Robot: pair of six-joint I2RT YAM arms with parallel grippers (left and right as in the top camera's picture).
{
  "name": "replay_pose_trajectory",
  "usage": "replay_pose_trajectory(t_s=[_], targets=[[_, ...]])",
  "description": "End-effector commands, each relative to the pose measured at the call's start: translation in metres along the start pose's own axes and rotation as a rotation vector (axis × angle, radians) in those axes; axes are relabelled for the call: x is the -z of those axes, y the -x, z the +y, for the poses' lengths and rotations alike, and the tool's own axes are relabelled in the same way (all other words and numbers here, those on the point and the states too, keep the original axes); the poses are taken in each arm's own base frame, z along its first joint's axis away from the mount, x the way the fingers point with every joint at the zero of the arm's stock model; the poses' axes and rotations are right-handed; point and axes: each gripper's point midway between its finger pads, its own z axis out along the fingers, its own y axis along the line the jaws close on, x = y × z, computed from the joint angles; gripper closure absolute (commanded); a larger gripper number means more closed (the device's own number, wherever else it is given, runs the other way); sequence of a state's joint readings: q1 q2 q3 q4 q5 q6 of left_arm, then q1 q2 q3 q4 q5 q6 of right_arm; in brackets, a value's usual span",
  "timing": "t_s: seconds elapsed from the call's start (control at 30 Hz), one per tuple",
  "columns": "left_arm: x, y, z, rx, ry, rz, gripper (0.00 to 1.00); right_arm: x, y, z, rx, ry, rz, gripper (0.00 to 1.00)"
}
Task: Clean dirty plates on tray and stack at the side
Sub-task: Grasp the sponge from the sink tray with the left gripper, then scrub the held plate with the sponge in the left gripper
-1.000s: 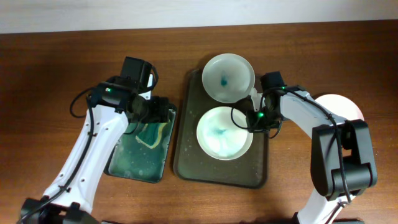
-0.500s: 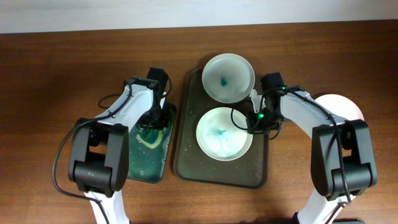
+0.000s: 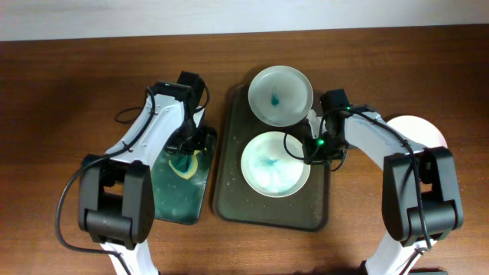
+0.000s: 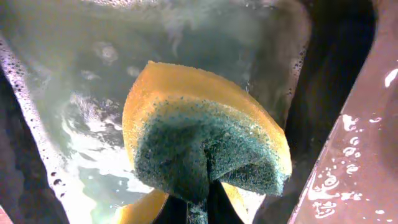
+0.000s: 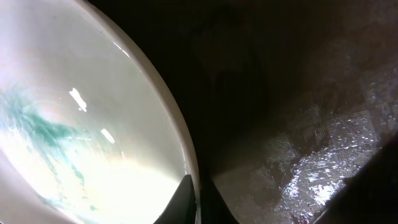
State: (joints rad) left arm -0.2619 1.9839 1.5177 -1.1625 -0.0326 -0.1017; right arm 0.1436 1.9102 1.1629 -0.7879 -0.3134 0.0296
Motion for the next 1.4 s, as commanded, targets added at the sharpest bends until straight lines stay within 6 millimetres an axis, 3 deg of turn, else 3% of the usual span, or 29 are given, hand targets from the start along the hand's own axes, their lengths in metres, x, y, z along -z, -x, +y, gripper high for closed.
replay_pose_trajectory(t_s=[0.0,0.1,0.23,0.87,0.93,1.0,1.07,1.1,1.17,1.23,1.37], targets=[[0.030,0.004,0.002,0.032,-0.020,-0.078,1.00,-0.008,-0.015,-0.010,-0.020,-0.038,0.050,0.95],[0.066,0.006,0.004,0.058,-0.031,-0.195,1.00,-0.008,-0.016,-0.010,-0.021,-0.038,0.054,0.95],[0.093,0.002,0.012,0.110,-0.006,-0.269,1.00,-0.008,-0.016,-0.010,-0.021,-0.038,0.054,0.95],[0.094,0.004,0.011,0.114,-0.014,-0.280,1.00,-0.008,-0.016,-0.010,-0.021,-0.038,0.053,0.95],[0.098,0.014,-0.014,0.120,-0.153,-0.309,1.00,-0.008,-0.015,-0.010,-0.020,-0.038,0.050,0.95],[0.107,0.026,-0.068,0.028,-0.357,-0.346,1.00,-0.008,-0.015,-0.010,-0.021,-0.038,0.050,0.95],[0.108,0.031,-0.099,-0.023,-0.406,-0.363,1.00,-0.008,-0.014,-0.009,-0.020,-0.038,0.047,0.95],[0.105,0.034,-0.125,-0.057,-0.425,-0.375,1.00,-0.008,-0.014,-0.009,-0.019,-0.038,0.046,0.95],[0.087,0.037,-0.172,-0.080,-0.458,-0.357,1.00,-0.008,-0.014,-0.009,-0.020,-0.038,0.047,0.95],[0.061,0.038,-0.195,-0.039,-0.468,-0.303,1.00,-0.008,-0.014,-0.009,-0.020,-0.038,0.047,0.95],[-0.002,0.040,-0.216,0.092,-0.457,-0.177,1.00,-0.008,-0.014,-0.009,-0.020,-0.038,0.047,0.95]])
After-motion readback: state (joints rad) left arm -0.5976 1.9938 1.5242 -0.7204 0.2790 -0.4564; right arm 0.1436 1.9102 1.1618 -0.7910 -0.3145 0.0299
